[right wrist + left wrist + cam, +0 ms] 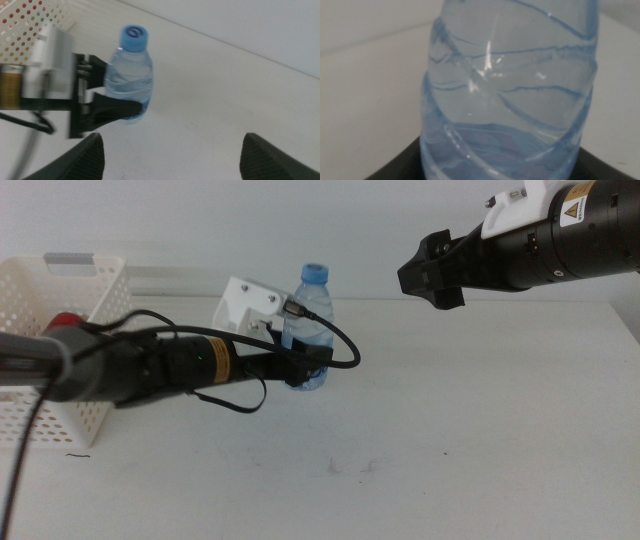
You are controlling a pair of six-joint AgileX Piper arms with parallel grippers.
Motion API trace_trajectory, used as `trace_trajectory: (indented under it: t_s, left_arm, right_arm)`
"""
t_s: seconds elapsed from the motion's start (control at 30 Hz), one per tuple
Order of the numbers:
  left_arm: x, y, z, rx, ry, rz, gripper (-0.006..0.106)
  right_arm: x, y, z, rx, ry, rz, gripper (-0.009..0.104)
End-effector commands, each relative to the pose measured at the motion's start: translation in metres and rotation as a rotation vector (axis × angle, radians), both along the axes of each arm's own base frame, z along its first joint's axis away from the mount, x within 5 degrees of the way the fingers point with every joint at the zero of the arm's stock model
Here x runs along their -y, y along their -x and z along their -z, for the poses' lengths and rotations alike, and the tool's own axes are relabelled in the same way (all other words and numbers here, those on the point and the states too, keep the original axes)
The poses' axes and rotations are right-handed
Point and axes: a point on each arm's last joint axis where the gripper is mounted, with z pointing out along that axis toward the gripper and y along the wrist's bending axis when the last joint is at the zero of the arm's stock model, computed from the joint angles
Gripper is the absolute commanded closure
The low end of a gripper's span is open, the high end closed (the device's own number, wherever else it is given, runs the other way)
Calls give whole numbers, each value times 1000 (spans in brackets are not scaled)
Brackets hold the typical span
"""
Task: Use arms to grab the bottles and put them into the dustbin to the left of the table.
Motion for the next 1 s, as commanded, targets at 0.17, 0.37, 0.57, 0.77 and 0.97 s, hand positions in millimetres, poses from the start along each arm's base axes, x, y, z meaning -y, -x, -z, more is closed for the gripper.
trace_trajectory:
  t_s: [0.17, 0.37, 0.57, 0.77, 0.97]
  left_arm:
    - [-4, 27, -69, 113, 34, 120, 102]
    - [-19, 32, -87, 133, -5, 105, 102]
    - [-22, 28, -92, 160, 36, 27, 102]
    - [-59, 30, -88, 148, -166, -354, 102]
    - [-117, 38, -125, -81, -398, -648, 102]
  right_arm:
    - [1, 2, -2, 11, -8, 1, 17]
    - [1, 2, -2, 11, -8, 1, 17]
    - [1, 2, -2, 11, -8, 1, 17]
    - [1, 2, -2, 11, -8, 1, 17]
    - [1, 2, -2, 11, -8, 1, 17]
